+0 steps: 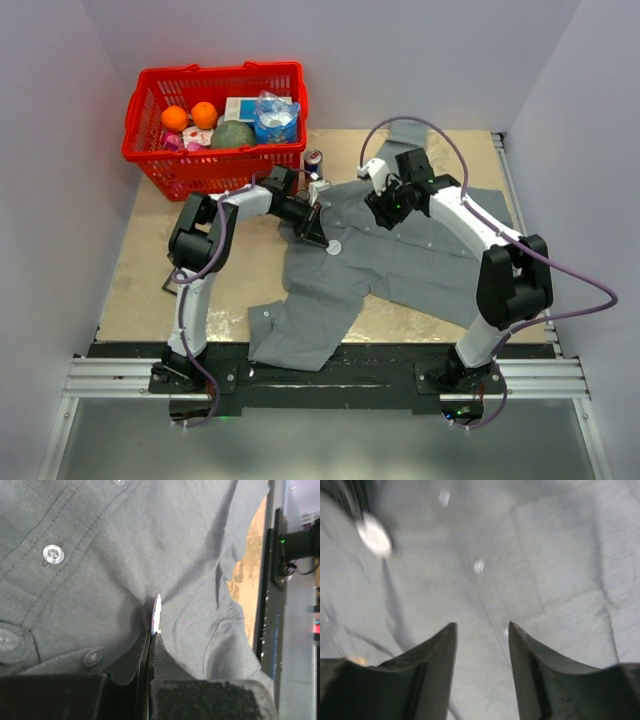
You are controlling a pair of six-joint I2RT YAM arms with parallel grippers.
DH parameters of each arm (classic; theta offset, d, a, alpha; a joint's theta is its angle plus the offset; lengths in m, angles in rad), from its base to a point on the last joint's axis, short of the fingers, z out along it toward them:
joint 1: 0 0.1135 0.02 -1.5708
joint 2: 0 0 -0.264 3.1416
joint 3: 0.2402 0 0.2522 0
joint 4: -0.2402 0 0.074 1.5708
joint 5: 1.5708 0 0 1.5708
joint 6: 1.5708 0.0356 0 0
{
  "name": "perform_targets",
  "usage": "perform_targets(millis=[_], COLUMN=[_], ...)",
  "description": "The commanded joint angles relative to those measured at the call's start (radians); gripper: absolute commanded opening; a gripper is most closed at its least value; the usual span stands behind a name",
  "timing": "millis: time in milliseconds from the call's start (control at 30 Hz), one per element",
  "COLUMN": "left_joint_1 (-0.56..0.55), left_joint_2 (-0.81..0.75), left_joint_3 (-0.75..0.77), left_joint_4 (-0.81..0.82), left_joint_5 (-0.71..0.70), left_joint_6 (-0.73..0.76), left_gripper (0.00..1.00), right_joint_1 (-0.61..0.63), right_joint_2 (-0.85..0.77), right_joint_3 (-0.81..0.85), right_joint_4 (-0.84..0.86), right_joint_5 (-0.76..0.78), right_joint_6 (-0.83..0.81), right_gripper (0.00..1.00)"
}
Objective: Remove the brooch from the garment
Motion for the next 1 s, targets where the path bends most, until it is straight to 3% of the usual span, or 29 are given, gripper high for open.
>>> perform_targets(millis=[0,167,267,300,400,667,833,967], left_joint_1=[-0.002,-0.008,-0.020,-0.032,-0.062,-0.095,-0.097,-0.095], left_joint_2=[-0.091,-0.145,-0.168,-0.174,-0.201,-0.286,-0.358,-0.469], left_joint_3=[0.045,0.016,-0.024,-0.025,-0.027,0.007,0.016,0.056], left_joint_4=[-0.114,-0.179,-0.180,-0.191,-0.196,-0.251,-0.278,-0.408], left_joint_5=[-0.072,-0.126,-0.154,-0.163,-0.181,-0.201,-0.259,-0.350], left_joint_6=[0.200,0.223,0.240,0.246,0.251,0.298,0.361,0.457], left_gripper=[0.00,0.00,0.00,0.00,0.00,0.00,0.00,0.00], right_joint_1=[-0.007,-0.028,-0.028,-0.054,-0.187,-0.357,-0.360,-0.332], right_joint_2=[-0.048,0.039,0.096,0.106,0.189,0.421,0.354,0.197], right_joint_3=[-0.120,-0.129,-0.131,-0.120,-0.018,0.200,0.266,0.198], right_joint_4=[-0.098,-0.120,-0.037,-0.016,-0.041,-0.078,-0.120,-0.127], right_joint_5=[0.072,0.036,0.119,0.189,0.100,0.205,0.043,-0.127], right_joint_6=[-0.375,-0.359,-0.246,-0.201,-0.046,-0.037,-0.037,-0.017], right_gripper=[0.44,0.37,0.36,0.36,0.35,0.36,0.37,0.40])
